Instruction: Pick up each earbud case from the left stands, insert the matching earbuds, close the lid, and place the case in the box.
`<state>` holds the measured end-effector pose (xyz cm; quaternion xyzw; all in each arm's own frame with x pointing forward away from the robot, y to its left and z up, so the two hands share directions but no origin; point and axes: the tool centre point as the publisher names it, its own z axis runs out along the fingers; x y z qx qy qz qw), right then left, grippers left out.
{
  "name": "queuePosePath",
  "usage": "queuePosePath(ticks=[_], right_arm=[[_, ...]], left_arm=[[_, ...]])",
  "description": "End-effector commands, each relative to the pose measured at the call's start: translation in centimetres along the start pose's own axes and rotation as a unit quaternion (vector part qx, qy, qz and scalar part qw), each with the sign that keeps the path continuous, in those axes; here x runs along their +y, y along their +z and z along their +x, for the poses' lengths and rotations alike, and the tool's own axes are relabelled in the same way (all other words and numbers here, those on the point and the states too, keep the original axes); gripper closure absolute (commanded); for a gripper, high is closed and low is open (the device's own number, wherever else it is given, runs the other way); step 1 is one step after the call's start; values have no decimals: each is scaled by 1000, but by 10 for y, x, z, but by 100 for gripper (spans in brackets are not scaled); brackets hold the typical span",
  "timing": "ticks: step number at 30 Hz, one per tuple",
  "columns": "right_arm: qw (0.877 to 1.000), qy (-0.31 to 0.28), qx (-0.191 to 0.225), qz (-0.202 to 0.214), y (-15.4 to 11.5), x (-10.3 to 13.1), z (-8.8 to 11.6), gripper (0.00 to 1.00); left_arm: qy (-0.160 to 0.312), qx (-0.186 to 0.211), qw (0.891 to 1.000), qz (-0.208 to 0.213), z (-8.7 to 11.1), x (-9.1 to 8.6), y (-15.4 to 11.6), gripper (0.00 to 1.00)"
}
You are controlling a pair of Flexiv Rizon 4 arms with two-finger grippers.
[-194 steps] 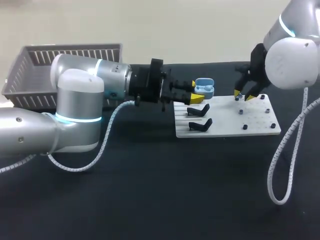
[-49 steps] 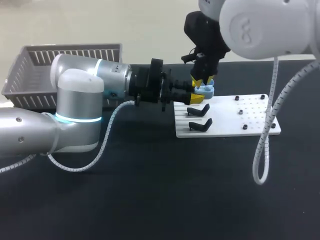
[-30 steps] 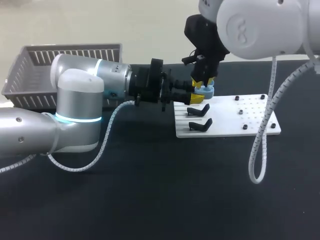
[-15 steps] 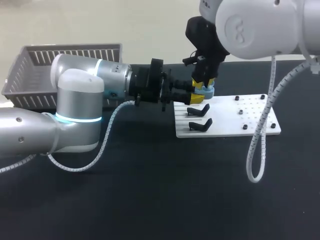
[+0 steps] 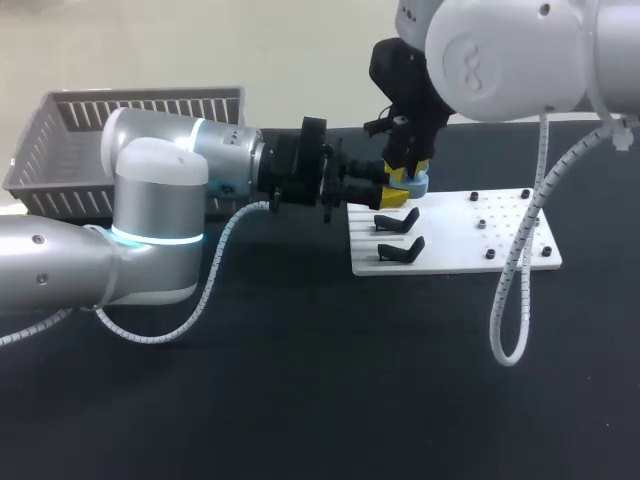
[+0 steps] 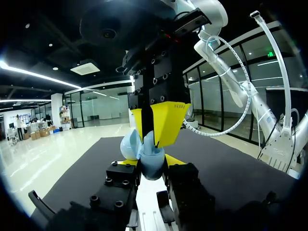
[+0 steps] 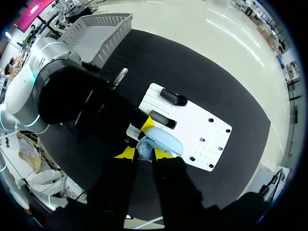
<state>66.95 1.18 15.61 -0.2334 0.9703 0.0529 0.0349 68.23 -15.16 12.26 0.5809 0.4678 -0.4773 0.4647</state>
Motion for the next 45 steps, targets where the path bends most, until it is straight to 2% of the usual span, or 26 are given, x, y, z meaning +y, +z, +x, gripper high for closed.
queuePosePath(ticks=[1,2,3,11,16,19,20,23,27,32,38,45], right_arm=[[1000,1,4,-1,1,-2,-4,70],[1000,2,3,-1,0,-1,-3,27],[1000,2,2,-1,-2,-1,-2,0],[1000,-3,-18,-1,-28,8,14,0],[999,15,-52,-6,-47,7,15,0],[995,59,-75,1,-48,-2,7,0],[991,95,-92,-12,-48,-9,2,0],[977,171,-128,-15,-43,-25,-10,0],[962,230,-149,-21,-34,-42,-22,0],[954,260,-149,-10,-24,-60,-34,0],[952,281,-121,-22,-10,-79,-45,0],[952,286,-103,-29,6,-83,-45,0]], left_arm=[[2,-1,1000,-2,0,-1,0,100],[2,-1,1000,-2,0,-1,0,100],[2,-1,1000,-2,0,-1,0,100],[2,-1,1000,-2,0,-1,0,100],[2,-1,1000,-2,0,-1,0,100],[2,-1,1000,-2,0,-1,0,100],[2,-1,1000,-2,0,-1,0,100],[2,-1,1000,-2,0,-1,0,100],[2,-1,1000,-2,0,-1,0,100],[2,-1,1000,-2,0,-1,0,100],[2,-1,1000,-2,0,-1,0,100],[2,-1,1000,-2,0,-1,0,100]])
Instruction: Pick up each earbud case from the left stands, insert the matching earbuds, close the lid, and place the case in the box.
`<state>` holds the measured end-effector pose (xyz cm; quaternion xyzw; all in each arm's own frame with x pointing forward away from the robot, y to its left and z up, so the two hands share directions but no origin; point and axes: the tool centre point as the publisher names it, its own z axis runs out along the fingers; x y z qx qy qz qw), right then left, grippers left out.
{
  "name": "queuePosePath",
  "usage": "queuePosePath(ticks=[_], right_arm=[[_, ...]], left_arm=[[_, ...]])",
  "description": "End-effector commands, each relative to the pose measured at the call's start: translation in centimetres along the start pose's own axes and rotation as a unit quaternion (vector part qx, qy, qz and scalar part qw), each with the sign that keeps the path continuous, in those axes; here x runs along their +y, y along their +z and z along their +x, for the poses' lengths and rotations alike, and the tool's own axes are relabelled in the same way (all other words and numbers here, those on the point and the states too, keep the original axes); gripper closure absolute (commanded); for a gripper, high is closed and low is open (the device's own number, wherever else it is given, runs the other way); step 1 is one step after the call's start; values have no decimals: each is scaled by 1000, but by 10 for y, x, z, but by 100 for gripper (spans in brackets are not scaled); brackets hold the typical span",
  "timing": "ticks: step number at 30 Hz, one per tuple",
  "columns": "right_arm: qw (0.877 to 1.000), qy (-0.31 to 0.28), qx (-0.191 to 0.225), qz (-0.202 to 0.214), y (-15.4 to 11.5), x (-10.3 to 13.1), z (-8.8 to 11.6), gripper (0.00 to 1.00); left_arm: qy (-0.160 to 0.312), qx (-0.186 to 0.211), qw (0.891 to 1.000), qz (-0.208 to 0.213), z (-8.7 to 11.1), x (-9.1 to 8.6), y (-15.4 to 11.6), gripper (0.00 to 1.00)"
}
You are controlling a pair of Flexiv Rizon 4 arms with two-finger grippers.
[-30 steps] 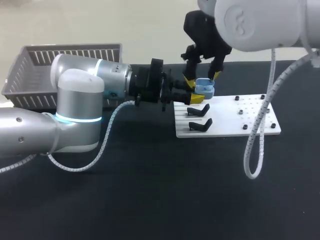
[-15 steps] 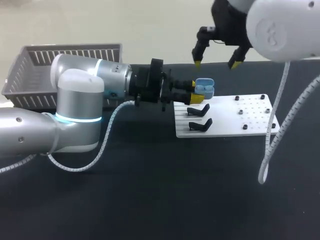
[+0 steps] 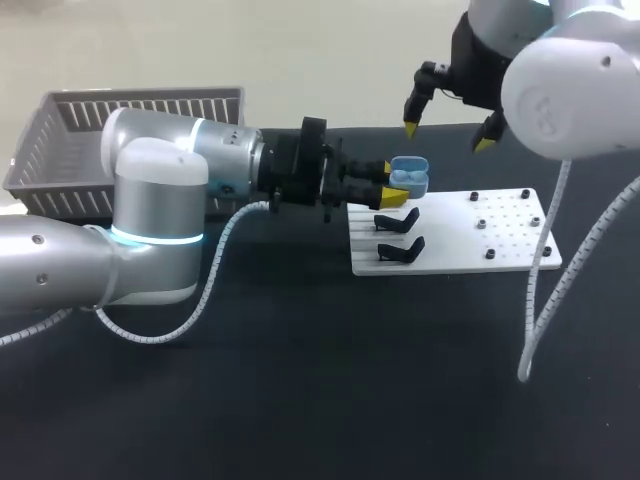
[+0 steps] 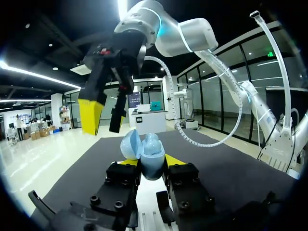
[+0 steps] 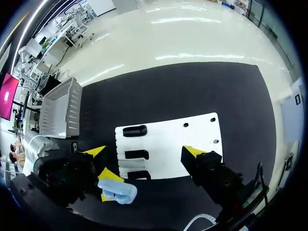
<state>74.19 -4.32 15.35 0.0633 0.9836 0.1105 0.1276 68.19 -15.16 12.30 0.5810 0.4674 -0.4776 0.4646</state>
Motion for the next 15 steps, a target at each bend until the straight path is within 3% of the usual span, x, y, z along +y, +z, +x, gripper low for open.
queuePosePath(ticks=[1,12,15], right_arm=[[1000,-3,19,1,9,1,-2,0],[999,4,38,-2,8,-14,22,0],[998,0,60,-9,4,-16,29,0]], left_arm=[[2,-1,1000,-2,1,-1,0,100],[2,-1,1000,-2,1,-1,0,100],[2,-1,1000,-2,1,-1,0,100]])
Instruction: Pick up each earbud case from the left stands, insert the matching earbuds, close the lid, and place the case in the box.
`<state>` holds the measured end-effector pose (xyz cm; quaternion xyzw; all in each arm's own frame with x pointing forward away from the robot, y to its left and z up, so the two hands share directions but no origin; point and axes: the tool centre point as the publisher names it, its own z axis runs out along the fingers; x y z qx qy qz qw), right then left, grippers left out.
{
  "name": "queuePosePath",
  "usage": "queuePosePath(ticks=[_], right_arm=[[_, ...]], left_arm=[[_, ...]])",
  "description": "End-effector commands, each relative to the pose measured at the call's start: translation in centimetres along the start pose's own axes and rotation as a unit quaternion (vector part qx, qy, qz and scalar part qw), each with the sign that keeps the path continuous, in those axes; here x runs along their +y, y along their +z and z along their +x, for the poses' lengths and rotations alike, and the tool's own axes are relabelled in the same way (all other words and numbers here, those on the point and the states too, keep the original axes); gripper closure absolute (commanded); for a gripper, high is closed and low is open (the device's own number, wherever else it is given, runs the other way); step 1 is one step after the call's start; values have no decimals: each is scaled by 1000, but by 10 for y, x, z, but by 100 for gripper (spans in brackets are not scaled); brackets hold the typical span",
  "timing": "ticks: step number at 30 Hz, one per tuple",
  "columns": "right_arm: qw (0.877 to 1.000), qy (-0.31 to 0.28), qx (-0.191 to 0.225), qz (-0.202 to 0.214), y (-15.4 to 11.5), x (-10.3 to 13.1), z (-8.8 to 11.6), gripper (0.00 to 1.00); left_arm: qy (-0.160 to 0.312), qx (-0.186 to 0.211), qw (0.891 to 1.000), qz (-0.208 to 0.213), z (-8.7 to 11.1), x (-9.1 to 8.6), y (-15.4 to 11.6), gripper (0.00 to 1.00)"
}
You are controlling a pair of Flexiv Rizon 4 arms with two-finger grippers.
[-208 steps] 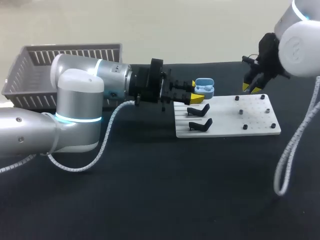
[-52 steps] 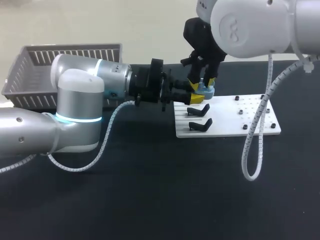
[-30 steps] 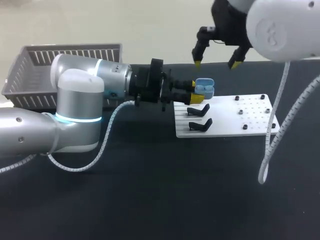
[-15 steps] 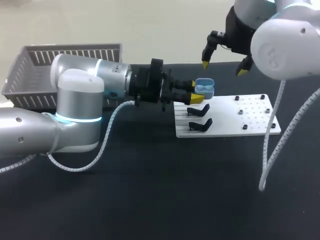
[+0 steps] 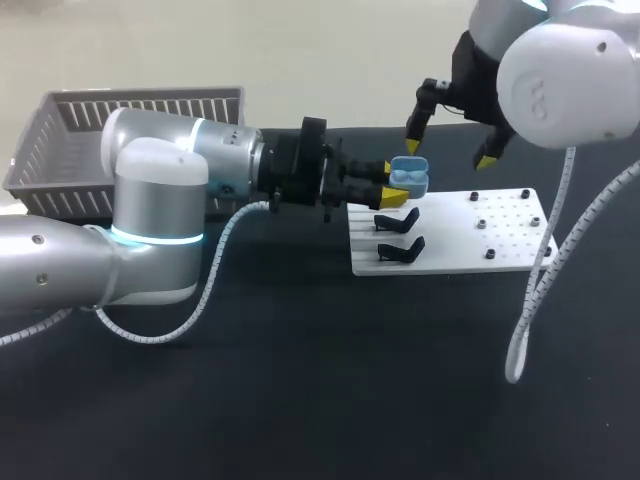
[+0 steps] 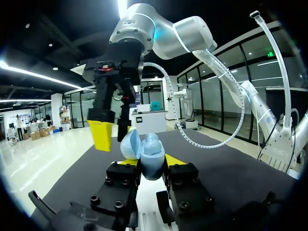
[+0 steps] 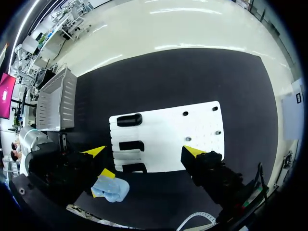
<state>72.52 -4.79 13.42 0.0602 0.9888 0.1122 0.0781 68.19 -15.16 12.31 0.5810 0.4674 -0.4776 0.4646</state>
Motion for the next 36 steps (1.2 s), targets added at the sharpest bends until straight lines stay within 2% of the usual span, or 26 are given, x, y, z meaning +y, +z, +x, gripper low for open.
queuePosePath(ticks=[1,12,15,19,22,26,32,36], right_arm=[[1000,-5,14,-14,-8,-7,13,0],[999,-21,20,-22,-15,-3,34,0],[999,-20,2,-25,-20,-4,34,0],[998,-26,-49,-31,-40,-4,36,0],[995,-59,-76,-42,-60,3,46,0],[986,-126,-101,-43,-79,14,71,0],[976,-191,-101,8,-77,18,98,0],[973,-208,-98,1,-84,6,107,0]], left_arm=[[2,-1,1000,-2,1,-1,0,100],[2,-1,1000,-2,1,-1,0,100],[2,-1,1000,-2,1,-1,0,100],[2,-1,1000,-2,1,-1,0,100],[2,-1,1000,-2,1,-1,0,100],[2,-1,1000,-2,1,-1,0,100],[2,-1,1000,-2,1,-1,0,100],[2,-1,1000,-2,1,-1,0,100]])
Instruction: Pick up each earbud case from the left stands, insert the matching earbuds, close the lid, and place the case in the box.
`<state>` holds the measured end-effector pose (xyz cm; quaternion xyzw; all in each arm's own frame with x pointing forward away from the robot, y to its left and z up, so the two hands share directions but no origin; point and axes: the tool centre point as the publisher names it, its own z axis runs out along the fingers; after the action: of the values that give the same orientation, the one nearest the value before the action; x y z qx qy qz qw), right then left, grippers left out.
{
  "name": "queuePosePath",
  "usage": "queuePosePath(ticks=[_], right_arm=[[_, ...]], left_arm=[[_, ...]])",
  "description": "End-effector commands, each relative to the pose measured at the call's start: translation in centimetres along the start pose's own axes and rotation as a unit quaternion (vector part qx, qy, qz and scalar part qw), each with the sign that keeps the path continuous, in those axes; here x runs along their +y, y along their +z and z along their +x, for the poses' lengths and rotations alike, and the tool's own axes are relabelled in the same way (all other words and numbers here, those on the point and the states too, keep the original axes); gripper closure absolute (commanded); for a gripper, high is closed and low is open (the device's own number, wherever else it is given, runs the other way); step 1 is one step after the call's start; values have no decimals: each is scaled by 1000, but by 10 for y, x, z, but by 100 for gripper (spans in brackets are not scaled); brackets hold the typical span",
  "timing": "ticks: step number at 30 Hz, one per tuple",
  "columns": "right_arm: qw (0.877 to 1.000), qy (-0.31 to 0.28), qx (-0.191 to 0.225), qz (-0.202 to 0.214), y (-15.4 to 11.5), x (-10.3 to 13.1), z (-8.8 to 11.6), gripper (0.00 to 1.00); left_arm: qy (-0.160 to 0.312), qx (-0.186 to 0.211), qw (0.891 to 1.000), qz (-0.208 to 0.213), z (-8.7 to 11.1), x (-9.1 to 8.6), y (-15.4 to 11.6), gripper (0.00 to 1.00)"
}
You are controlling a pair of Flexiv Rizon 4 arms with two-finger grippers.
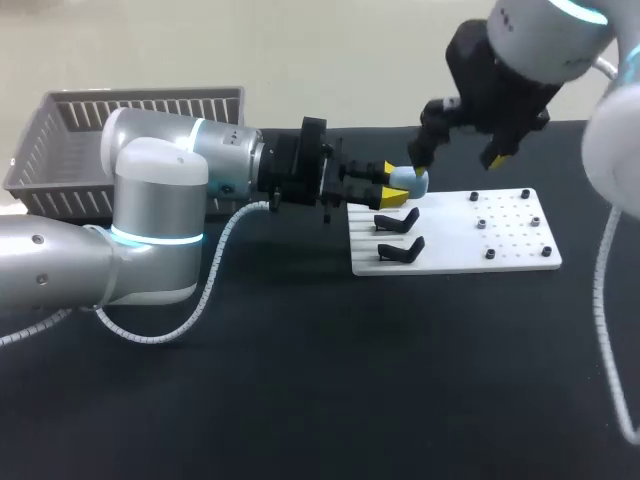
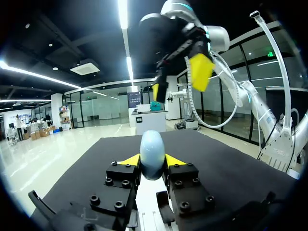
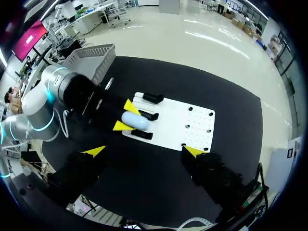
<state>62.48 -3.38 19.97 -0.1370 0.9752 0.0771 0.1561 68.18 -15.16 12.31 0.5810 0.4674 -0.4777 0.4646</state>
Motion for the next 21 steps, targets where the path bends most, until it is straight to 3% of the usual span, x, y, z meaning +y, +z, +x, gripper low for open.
queuePosePath(ticks=[1,10,21], right_arm=[[999,-5,-42,-8,-11,-9,21,0],[998,15,-58,-35,-17,-25,26,0],[998,15,-58,-35,-17,-25,26,0]], left_arm=[[2,-1,1000,-2,1,-1,0,100],[3,0,1000,-10,-2,-3,-2,100],[26,8,993,-117,-42,-27,-26,100]])
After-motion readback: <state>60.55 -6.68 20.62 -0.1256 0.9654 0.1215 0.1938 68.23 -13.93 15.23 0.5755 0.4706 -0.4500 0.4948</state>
